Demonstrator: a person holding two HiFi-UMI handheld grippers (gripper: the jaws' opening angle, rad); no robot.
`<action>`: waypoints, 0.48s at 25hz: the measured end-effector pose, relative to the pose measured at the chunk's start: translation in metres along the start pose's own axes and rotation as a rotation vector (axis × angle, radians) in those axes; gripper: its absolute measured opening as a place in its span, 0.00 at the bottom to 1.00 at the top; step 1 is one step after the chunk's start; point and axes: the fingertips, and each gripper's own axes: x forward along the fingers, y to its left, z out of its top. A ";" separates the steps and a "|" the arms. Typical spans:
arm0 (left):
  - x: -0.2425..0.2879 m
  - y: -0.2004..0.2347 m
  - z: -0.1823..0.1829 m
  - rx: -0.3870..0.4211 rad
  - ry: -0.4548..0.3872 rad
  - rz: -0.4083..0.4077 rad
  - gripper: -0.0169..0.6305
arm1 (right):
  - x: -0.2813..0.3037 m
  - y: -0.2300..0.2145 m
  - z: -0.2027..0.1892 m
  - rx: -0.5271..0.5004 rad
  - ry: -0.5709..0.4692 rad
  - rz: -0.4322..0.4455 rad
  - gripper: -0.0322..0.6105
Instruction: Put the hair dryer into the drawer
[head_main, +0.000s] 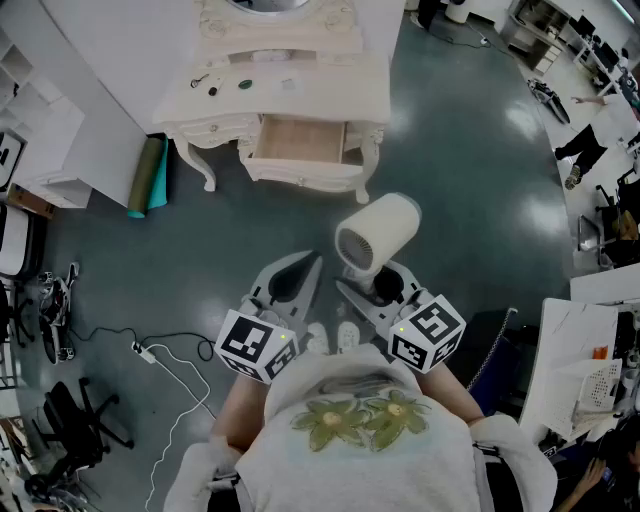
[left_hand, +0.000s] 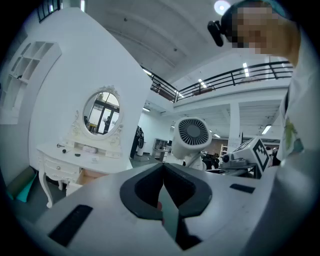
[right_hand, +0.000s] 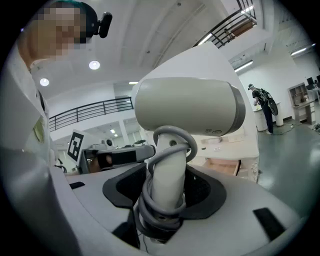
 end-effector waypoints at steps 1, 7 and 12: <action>0.001 -0.002 0.000 0.002 0.000 0.001 0.04 | -0.001 0.000 0.000 -0.006 0.001 0.005 0.39; 0.009 -0.015 -0.001 0.003 -0.001 0.005 0.04 | -0.009 -0.004 0.000 -0.007 0.009 0.037 0.39; 0.014 -0.021 -0.008 -0.004 -0.005 0.033 0.04 | -0.016 -0.014 -0.006 0.034 0.014 0.069 0.39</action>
